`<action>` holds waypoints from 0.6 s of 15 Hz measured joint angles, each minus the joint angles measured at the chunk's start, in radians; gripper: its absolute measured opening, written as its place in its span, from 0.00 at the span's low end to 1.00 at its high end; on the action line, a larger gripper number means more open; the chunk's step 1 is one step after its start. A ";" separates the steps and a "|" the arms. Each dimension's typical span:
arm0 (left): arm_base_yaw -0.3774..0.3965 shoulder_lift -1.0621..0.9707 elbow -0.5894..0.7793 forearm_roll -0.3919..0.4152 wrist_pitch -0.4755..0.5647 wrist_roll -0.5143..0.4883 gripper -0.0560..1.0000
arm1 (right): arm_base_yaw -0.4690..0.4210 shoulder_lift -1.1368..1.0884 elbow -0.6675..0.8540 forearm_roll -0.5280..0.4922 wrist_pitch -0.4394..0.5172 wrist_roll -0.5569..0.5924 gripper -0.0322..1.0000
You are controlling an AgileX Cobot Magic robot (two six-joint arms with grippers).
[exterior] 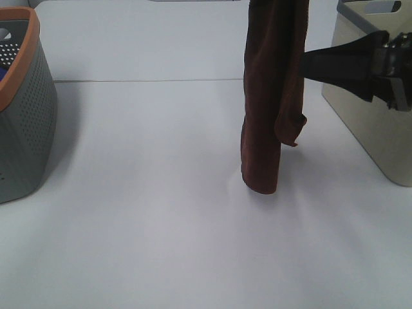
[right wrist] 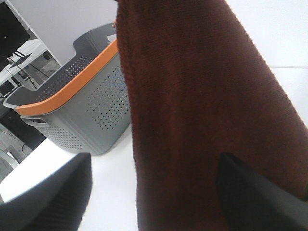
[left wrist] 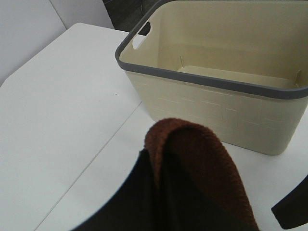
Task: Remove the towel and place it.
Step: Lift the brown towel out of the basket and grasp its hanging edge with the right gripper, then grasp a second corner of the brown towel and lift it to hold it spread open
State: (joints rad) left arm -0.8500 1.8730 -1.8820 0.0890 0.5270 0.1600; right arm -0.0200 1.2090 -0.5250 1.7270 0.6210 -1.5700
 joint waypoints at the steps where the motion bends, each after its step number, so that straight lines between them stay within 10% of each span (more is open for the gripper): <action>1: 0.000 0.007 0.000 0.000 -0.006 0.000 0.07 | 0.000 0.021 0.000 0.000 0.000 0.000 0.64; 9: 0.000 0.030 0.000 0.001 -0.073 0.000 0.07 | 0.000 0.083 -0.062 0.002 -0.012 0.003 0.66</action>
State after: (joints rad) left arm -0.8500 1.9030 -1.8820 0.0900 0.4540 0.1600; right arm -0.0200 1.2920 -0.5870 1.7290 0.6090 -1.5670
